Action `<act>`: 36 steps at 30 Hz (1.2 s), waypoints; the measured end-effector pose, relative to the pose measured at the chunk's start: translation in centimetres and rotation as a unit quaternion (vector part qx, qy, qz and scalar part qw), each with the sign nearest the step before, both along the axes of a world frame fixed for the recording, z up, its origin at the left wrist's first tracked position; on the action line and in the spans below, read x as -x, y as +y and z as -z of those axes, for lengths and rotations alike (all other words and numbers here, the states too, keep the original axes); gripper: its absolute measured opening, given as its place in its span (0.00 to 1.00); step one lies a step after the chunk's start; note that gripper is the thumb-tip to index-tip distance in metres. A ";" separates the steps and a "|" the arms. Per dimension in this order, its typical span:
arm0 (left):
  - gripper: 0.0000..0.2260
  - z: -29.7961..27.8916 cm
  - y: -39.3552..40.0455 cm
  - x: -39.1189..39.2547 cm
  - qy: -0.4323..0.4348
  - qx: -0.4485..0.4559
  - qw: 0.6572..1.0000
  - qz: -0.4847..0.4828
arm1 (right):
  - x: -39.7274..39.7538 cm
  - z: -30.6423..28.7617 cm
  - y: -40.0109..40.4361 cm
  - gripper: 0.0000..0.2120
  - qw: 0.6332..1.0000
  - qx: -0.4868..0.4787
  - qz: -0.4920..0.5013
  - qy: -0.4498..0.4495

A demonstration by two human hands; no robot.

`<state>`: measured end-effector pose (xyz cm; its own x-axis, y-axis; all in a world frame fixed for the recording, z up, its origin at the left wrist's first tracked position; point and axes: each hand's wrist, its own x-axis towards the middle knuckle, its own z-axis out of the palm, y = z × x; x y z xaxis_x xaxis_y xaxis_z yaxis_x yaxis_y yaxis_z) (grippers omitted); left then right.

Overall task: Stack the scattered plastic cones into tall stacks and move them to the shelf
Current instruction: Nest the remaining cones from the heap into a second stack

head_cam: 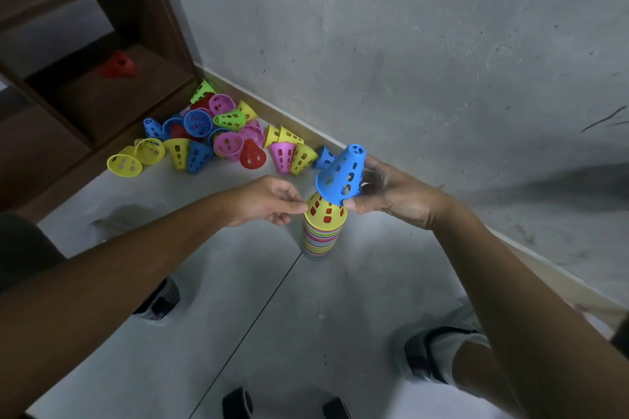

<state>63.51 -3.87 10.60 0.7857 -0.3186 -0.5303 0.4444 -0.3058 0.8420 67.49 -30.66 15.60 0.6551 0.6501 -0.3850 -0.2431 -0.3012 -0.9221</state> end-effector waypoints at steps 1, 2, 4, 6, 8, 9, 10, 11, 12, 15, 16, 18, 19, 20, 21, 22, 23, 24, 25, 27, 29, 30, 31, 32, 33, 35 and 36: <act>0.10 0.1 0.0 -0.1 -0.008 -0.014 1.000 0.004 | 0.0 0.3 0.2 0.33 1.000 0.019 -0.009 -0.023; 0.10 0.2 0.1 -0.2 -0.012 -0.026 1.000 0.008 | 0.0 0.5 0.3 0.32 0.998 0.043 -0.016 -0.045; 0.11 0.4 0.3 -0.5 -0.019 -0.047 0.999 0.013 | 0.2 1.0 0.6 0.33 0.993 0.086 -0.019 -0.074; 0.11 0.8 0.6 -0.7 -0.028 -0.069 0.997 0.007 | 0.4 1.4 0.8 0.33 0.990 0.109 -0.031 -0.085; 0.12 1.4 1.0 -0.8 -0.046 -0.098 0.994 0.001 | 0.5 2.2 0.9 0.31 0.985 0.135 -0.055 -0.097; 0.12 1.6 1.3 -1.0 -0.056 -0.115 0.992 0.002 | 0.6 2.6 0.9 0.30 0.982 0.146 -0.063 -0.106; 0.12 1.9 1.6 -1.1 -0.064 -0.131 0.989 0.005 | 0.6 2.9 0.9 0.29 0.980 0.151 -0.067 -0.113; 0.13 2.0 1.9 -1.2 -0.071 -0.145 0.987 0.005 | 0.5 3.1 0.9 0.29 0.979 0.151 -0.067 -0.116; 0.13 2.3 2.2 -1.5 -0.079 -0.157 0.984 0.005 | 0.4 3.2 0.9 0.30 0.980 0.149 -0.067 -0.112; 0.12 3.2 3.1 -2.3 -0.105 -0.185 0.977 -0.005 | -0.2 3.4 0.4 0.34 0.978 0.165 -0.079 -0.097; 0.11 3.6 3.4 -2.6 -0.111 -0.189 0.976 -0.010 | -0.5 3.7 0.1 0.35 0.974 0.185 -0.086 -0.096; 0.09 4.5 3.7 -3.3 -0.123 -0.197 0.973 -0.016 | -1.2 4.5 -0.5 0.38 0.967 0.223 -0.089 -0.091; 0.08 4.9 3.8 -3.6 -0.130 -0.202 0.971 -0.017 | -1.6 4.9 -0.6 0.39 0.965 0.232 -0.084 -0.090; 0.08 5.4 3.8 -3.9 -0.133 -0.208 0.969 -0.018 | -2.0 5.4 -0.7 0.40 0.964 0.238 -0.076 -0.091; 0.08 5.8 3.7 -4.3 -0.138 -0.211 0.967 -0.023 | -2.4 6.0 -0.7 0.40 0.963 0.244 -0.067 -0.092; 0.08 6.3 3.6 -4.7 -0.141 -0.211 0.967 -0.029 | -2.9 6.5 -0.6 0.39 0.962 0.248 -0.059 -0.094; 0.07 6.9 3.5 -5.2 -0.142 -0.205 0.968 -0.038 | -3.3 7.0 -0.5 0.38 0.962 0.251 -0.051 -0.095; 0.07 7.5 3.3 -5.8 -0.140 -0.198 0.969 -0.046 | -3.8 7.5 -0.3 0.36 0.962 0.253 -0.044 -0.093; 0.08 8.0 3.1 -6.3 -0.140 -0.196 0.969 -0.051 | -4.3 8.0 -0.1 0.34 0.963 0.254 -0.036 -0.089; 0.12 9.1 2.9 -7.5 -0.140 -0.210 0.967 -0.045 | -5.3 9.0 0.2 0.30 0.963 0.255 -0.018 -0.082; 0.17 10.4 2.7 -8.5 -0.149 -0.239 0.959 -0.027 | -6.1 10.1 0.6 0.26 0.964 0.252 -0.002 -0.081; 0.18 10.9 2.7 -9.0 -0.157 -0.258 0.953 -0.023 | -6.5 10.5 0.8 0.25 0.964 0.251 0.008 -0.085; 0.19 11.2 2.5 -9.5 -0.171 -0.278 0.945 -0.026 | -7.0 11.1 1.0 0.25 0.963 0.251 0.020 -0.091; 0.18 11.4 2.4 -10.0 -0.192 -0.297 0.935 -0.036 | -7.6 11.6 1.4 0.25 0.962 0.253 0.032 -0.103; 0.16 11.4 2.3 -10.6 -0.226 -0.314 0.921 -0.048 | -8.1 12.1 1.7 0.25 0.957 0.259 0.041 -0.123; 0.15 11.4 2.0 -11.7 -0.298 -0.344 0.888 -0.067 | -9.1 12.9 2.3 0.26 0.941 0.284 0.047 -0.176; 0.16 11.3 1.8 -12.1 -0.323 -0.359 0.873 -0.064 | -9.5 13.4 2.4 0.26 0.935 0.292 0.051 -0.193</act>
<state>75.65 -2.08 -0.71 0.9996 0.0260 0.0094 0.0168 -0.8407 0.5412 76.97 -28.25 2.21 0.8655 0.3293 -0.3774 0.0195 -0.7750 -0.6317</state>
